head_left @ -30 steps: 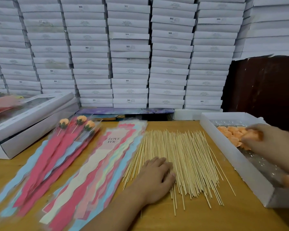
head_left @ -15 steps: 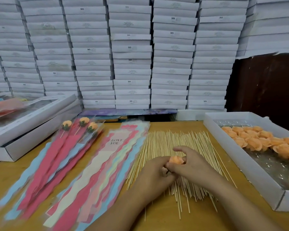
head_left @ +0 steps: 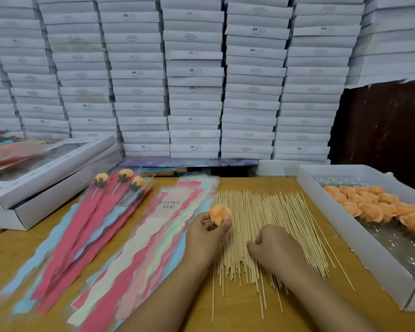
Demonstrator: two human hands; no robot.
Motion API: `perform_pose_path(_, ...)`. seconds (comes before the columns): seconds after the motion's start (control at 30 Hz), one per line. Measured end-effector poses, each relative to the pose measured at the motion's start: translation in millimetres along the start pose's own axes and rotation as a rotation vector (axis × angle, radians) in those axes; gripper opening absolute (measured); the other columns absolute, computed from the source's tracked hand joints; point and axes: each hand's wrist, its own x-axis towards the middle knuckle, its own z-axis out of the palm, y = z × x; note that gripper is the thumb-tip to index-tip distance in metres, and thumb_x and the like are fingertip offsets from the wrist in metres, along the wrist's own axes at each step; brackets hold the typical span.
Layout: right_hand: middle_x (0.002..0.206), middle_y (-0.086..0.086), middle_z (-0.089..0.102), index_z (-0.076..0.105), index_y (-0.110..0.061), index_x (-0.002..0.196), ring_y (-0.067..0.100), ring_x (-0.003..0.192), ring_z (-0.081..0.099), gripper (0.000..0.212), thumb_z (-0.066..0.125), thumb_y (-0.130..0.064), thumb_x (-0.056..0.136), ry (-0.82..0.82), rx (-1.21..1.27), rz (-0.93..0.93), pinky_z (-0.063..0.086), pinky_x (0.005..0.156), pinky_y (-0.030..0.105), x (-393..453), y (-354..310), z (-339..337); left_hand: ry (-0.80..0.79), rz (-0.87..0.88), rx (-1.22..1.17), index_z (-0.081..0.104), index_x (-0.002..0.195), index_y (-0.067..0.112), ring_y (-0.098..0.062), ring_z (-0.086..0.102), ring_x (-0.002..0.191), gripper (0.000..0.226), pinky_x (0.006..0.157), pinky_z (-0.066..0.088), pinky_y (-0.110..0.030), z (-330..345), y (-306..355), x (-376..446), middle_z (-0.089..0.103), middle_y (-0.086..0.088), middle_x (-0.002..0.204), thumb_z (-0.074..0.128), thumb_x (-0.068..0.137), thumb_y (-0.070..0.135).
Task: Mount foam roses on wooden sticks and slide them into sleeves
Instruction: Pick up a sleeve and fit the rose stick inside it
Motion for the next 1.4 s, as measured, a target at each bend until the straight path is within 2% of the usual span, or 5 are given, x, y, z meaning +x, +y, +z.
perform_pose_path(0.27,0.044,-0.007,0.034,0.042,-0.022,0.051,0.011,0.036,0.031,0.045,0.066,-0.027,0.088,-0.157,0.290,0.001,0.030,0.049,0.023,8,15,-11,-0.059,-0.108,-0.178,0.074,0.102,0.022,0.003,0.069,0.071,0.017,0.058,0.051,-0.015,-6,5,1,0.077,0.011,0.083,0.078,0.086,0.024)
perform_pose_path(0.37,0.041,-0.008,0.032,0.040,-0.022,0.046,0.010,0.035,0.029,0.050,0.065,-0.023,0.090,-0.148,0.448,-0.047,0.045,0.051,0.022,7,22,-20,-0.072,-0.185,-0.309,0.073,0.109,0.015,-0.008,0.071,0.081,0.023,0.071,0.054,-0.023,-9,8,3,0.078,0.000,0.097,0.077,0.087,0.020)
perform_pose_path(0.6,0.062,-0.004,0.067,0.077,-0.034,0.078,0.001,0.051,0.058,0.017,0.070,-0.024,0.090,-0.111,0.888,-0.096,0.046,0.050,0.015,-10,39,-33,-0.114,-0.277,-0.550,0.074,0.108,0.012,-0.005,0.070,0.073,0.023,0.067,0.054,-0.021,-16,13,7,0.076,0.002,0.098,0.074,0.087,0.022)
perform_pose_path(0.9,0.066,-0.001,0.069,0.078,-0.035,0.079,0.005,0.055,0.059,0.019,0.072,-0.020,0.089,-0.092,0.861,-0.194,0.050,0.052,0.019,-15,42,-40,-0.135,-0.274,-0.832,0.070,0.105,-0.001,-0.012,0.073,0.073,0.035,0.065,0.061,-0.022,-33,19,15,0.075,-0.009,0.086,0.074,0.071,0.008)
perform_pose_path(1.4,0.080,-0.016,0.075,0.076,-0.045,0.076,0.000,0.078,0.068,0.028,0.077,-0.019,0.084,0.001,0.691,-0.268,0.047,0.071,0.016,-14,48,-38,-0.120,-0.295,-0.731,0.071,0.106,0.009,-0.008,0.064,0.075,0.039,0.058,0.053,-0.018,-33,25,9,0.076,-0.001,0.092,0.076,0.069,0.020)
